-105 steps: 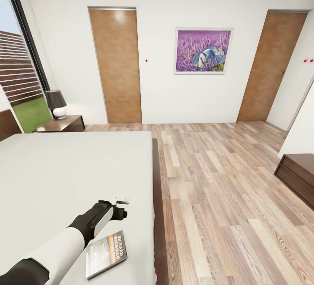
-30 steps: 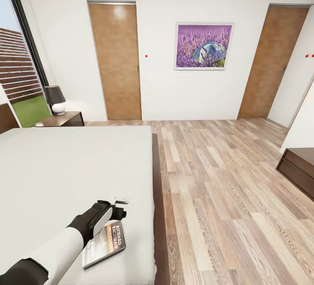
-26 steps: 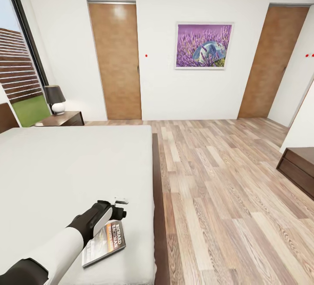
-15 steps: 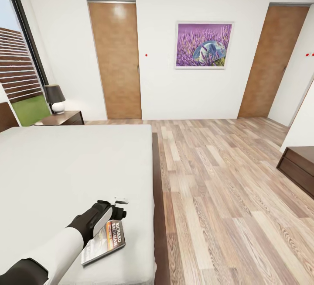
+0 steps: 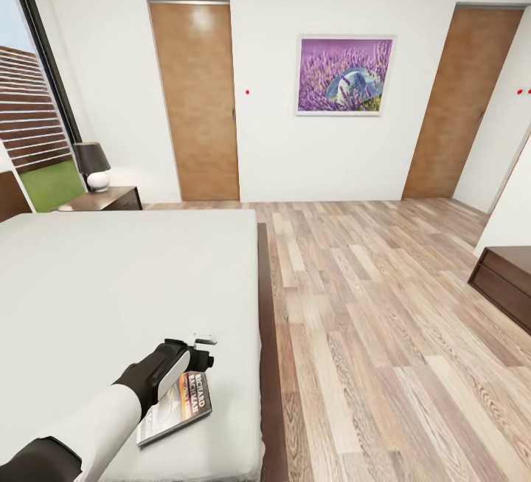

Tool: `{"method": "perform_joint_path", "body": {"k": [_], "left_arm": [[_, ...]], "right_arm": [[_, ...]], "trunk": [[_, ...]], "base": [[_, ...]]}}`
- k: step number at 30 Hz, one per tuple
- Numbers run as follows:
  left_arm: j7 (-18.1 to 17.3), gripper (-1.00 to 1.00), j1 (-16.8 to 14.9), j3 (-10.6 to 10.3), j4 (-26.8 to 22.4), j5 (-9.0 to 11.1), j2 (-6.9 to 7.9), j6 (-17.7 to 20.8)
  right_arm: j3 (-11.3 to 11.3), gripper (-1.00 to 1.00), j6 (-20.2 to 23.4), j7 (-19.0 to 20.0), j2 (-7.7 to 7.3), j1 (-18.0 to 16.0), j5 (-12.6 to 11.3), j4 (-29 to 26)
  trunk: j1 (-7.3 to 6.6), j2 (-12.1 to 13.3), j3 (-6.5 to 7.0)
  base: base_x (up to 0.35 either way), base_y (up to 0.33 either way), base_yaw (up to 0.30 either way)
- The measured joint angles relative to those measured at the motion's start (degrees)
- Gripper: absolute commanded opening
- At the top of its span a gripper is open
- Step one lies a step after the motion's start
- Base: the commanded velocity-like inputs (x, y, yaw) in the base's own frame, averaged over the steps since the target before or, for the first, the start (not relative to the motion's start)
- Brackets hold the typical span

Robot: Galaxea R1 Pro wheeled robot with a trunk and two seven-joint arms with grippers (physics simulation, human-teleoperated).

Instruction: In the bedroom, move the book from the bed onto either nightstand, and place the two sandals side by side next to the bed.

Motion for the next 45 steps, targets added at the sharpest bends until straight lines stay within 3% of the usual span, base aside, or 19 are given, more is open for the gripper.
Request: {"method": "perform_joint_path", "body": {"k": [18, 27, 45], "left_arm": [[0.0, 1.00, 0.0, -0.1, 0.0, 0.0, 0.00, -0.4], [0.0, 1.00, 0.0, -0.1, 0.0, 0.0, 0.00, -0.5], [0.0, 1.00, 0.0, 0.0, 0.0, 0.0, 0.00, -0.5]], "right_arm": [[0.1, 1.00, 0.0, 0.0, 0.00, 0.0, 0.1, 0.0], [0.1, 1.00, 0.0, 0.0, 0.00, 0.0, 0.1, 0.0], [0.1, 1.00, 0.0, 0.0, 0.00, 0.0, 0.1, 0.0]], "trunk": [[0.00, 0.0, 0.00], [1.97, -3.6, -1.61], [1.98, -3.6, -1.62]], "base": [[0.000, 0.000, 0.000], [0.000, 0.000, 0.000], [0.000, 0.000, 0.000]]}}
